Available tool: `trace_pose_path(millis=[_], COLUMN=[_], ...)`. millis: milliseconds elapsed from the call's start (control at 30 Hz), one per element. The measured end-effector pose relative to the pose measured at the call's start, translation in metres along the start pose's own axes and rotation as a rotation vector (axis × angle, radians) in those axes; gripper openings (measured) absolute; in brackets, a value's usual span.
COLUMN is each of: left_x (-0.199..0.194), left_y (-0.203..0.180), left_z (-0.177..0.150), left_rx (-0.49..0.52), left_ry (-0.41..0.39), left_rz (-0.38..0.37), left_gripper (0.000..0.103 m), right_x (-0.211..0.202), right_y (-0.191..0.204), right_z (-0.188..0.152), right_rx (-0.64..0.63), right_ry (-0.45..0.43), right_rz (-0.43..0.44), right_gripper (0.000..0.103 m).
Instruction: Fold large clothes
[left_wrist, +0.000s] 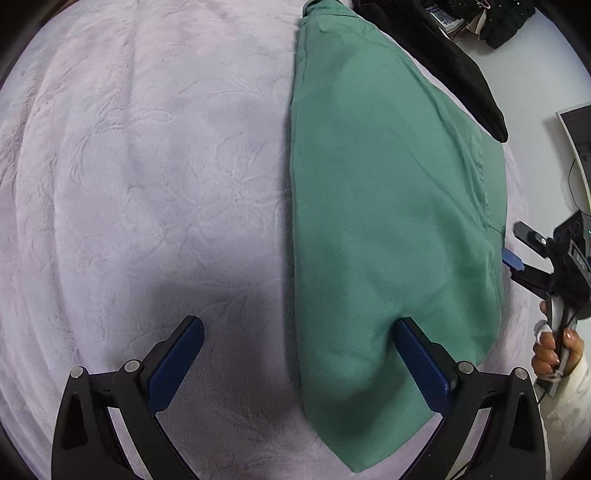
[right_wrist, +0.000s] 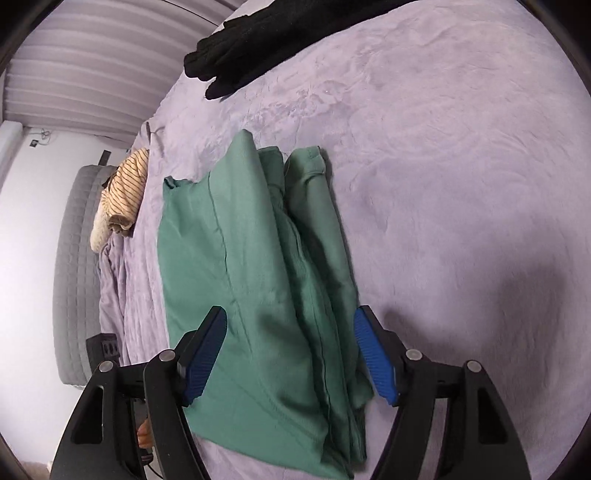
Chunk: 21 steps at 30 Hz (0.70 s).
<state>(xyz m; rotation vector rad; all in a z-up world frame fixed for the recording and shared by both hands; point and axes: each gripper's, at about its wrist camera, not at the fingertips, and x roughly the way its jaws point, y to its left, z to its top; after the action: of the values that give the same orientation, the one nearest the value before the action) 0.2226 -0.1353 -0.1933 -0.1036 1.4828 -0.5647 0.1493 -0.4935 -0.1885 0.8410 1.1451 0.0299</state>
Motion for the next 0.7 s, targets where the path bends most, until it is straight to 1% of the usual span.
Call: trace_pose_path(millis=[133,200,300,433,500,533,567,600,633,667,700], left_x=[0.004,0.011,0.027,0.044,0.044,0.04,0.039,0.035,0.03,0.024,0.018], left_y=[-0.005,-0.008,-0.014,-0.027,-0.031,-0.032,-0.041,-0.045,-0.048,-0.051,-0.053], left_z=[0.0,0.004,0.007,0.004,0.003,0.001,0.001,0.0,-0.001,-0.003,-0.004], left_rx=[0.008,0.004,-0.003,0.022,0.025,0.032,0.05,0.063,0.079,0.092,0.094], left_ry=[-0.003,0.009,0.044,0.045,0.042,0.034,0.035,0.029,0.018,0.006,-0.001], left_rz=[-0.028,-0.061,-0.113,-0.117,-0.119,-0.124,-0.154,-0.139,-0.139,-0.15,-0.164], left_gripper=[0.103,0.103,0.103,0.103,0.102,0.094,0.068,0.06,0.055,0.045,0.041], right_x=[0.028,0.039,0.047,0.056,0.065,0.068,0.069,0.07,0.069,0.067,0.065], right_y=[-0.001,-0.01,-0.022,-0.026,-0.028,-0.03,-0.031,-0.033,-0.033,-0.03,-0.025], right_z=[0.023,0.03,0.035,0.044,0.047,0.048,0.047,0.045,0.043,0.041,0.04], right_rx=[-0.024,-0.009,0.022,0.041,0.058,0.067,0.077,0.096,0.126,0.13,0.123], right_ry=[0.025,0.045,0.057,0.082,0.093,0.09,0.09,0.092,0.086,0.072,0.061], right_rz=[-0.028,-0.017,0.059,0.206,0.226,0.218,0.215,0.236,0.269,0.277,0.283], right_gripper=[0.075,0.079,0.08,0.08,0.078,0.073,0.054,0.029,0.023,0.02,0.018])
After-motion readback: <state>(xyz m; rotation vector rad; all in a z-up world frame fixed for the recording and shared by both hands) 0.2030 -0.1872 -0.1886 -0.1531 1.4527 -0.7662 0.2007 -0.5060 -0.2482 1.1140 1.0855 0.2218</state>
